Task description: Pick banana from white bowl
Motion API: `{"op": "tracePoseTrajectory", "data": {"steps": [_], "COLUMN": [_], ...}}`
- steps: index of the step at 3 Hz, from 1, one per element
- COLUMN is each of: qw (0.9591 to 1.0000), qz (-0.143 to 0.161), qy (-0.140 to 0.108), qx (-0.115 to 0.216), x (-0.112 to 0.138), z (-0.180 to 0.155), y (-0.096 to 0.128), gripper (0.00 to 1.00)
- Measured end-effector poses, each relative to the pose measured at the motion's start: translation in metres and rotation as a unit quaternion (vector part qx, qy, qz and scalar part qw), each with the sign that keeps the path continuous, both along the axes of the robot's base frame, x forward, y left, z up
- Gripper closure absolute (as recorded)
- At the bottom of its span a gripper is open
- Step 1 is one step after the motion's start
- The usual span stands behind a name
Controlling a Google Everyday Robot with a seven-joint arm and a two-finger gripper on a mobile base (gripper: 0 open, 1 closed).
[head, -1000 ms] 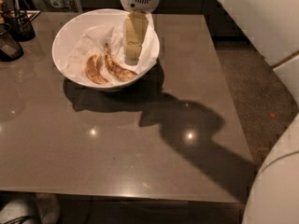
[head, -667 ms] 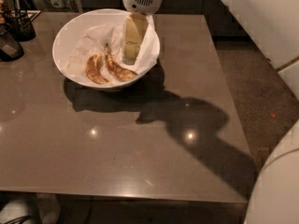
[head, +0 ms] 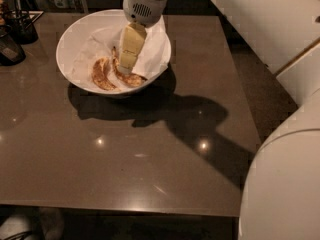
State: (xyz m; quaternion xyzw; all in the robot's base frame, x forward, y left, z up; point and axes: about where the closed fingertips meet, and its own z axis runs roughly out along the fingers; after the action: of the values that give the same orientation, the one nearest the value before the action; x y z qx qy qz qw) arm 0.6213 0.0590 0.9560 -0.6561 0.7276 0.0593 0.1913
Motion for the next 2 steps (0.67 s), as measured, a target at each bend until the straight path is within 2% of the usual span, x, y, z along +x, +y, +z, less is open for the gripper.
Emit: {"op": "tracePoseTrajectory", "data": {"steps": [2], "qw": [0.9978], "qz": [-0.034], "qy": [0.054], "qx": [-0.019], "x": [0.018], "z": [-0.029], "y": [0.007], "gripper": [0.00]}}
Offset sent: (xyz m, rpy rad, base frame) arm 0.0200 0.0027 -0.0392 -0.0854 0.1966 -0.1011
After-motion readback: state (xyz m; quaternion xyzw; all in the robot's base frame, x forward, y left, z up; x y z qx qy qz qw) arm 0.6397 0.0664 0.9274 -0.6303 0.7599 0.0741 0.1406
